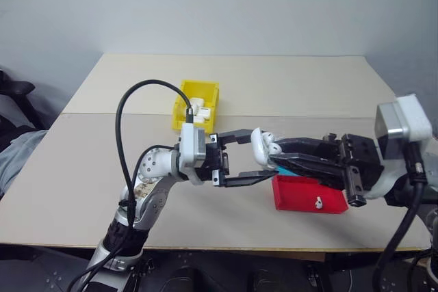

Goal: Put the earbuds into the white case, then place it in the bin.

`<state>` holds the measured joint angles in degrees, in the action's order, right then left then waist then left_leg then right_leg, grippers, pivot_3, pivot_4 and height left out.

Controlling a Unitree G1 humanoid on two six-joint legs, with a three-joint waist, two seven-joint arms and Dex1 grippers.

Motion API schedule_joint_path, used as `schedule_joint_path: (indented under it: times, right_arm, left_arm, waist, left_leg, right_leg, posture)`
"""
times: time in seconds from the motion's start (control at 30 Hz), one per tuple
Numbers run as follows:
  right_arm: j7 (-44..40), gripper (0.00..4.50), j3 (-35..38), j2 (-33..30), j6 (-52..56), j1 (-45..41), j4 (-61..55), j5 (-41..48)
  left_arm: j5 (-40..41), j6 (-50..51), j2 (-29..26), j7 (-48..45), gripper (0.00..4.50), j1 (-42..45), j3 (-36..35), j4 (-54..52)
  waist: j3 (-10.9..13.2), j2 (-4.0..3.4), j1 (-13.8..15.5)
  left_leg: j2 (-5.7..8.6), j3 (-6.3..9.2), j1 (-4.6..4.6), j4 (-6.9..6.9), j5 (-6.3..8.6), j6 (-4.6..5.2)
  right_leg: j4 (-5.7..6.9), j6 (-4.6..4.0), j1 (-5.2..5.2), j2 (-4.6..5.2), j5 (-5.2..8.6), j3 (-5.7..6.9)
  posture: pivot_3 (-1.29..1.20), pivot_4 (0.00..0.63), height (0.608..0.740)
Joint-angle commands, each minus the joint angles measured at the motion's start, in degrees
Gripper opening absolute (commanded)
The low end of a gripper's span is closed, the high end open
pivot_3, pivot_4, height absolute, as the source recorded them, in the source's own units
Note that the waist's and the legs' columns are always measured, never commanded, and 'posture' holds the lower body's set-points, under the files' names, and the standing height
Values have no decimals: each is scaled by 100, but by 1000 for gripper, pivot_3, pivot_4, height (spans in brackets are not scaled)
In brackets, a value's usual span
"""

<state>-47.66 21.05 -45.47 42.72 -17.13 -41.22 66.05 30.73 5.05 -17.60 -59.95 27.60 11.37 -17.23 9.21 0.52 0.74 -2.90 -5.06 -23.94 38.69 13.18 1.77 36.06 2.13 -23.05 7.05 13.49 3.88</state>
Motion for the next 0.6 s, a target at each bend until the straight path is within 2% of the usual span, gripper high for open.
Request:
schedule_joint_path:
  times: [0.03, 0.13, 0.23, 0.3, 0.47, 0.6]
  right_arm:
    - [-54, 967, 74, -105, -257, 56, -82, -38]
    - [-95, 967, 56, -131, -343, 151, -108, -68]
    - [-95, 1654, -1, -140, -469, 215, -155, -215]
    - [14, 2337, -120, -184, -484, 250, -158, -472]
    - [-97, 2337, -136, -249, -582, 318, -119, -568]
    - [-488, 2337, 273, -468, -666, 436, -4, -387]
  left_arm:
    - [29, -116, 29, 28, 2788, 4, -54, -225]
    - [15, -122, 47, 30, 2788, 17, -56, -213]
    - [-15, -136, 49, 16, 2788, 29, -50, -181]
    - [-3, -130, 56, 22, 2788, 36, -53, -186]
    - [-23, -147, 37, -8, 2788, 53, -59, -131]
    - [-85, -177, 18, -64, 2788, 49, -63, -58]
  waist:
    - [0, 0, -1]
    - [0, 0, 0]
    - [0, 0, 0]
    - [0, 0, 0]
    - [0, 0, 0]
    - [1, 2, 21]
  left_leg:
    - [0, 0, 0, 0, 0, 0]
    - [0, 1, 0, 0, 0, 0]
    - [0, 1, 0, 0, 0, 0]
    - [0, 0, 0, 0, 0, 0]
    - [0, 1, 0, 0, 0, 0]
    - [0, 2, -1, 0, 0, 0]
  right_leg:
    - [0, 0, 0, 0, 0, 0]
    - [1, 0, 0, 0, 0, 0]
    - [-1, 0, 0, 0, 0, 0]
    - [0, 0, 0, 0, 0, 0]
    - [0, 0, -1, 0, 1, 1]
    - [-2, 1, 0, 0, 0, 1]
  posture:
    - [0, 150, 740]
    - [0, 150, 740]
    - [0, 150, 740]
    - [0, 150, 740]
    - [0, 150, 740]
    - [0, 150, 740]
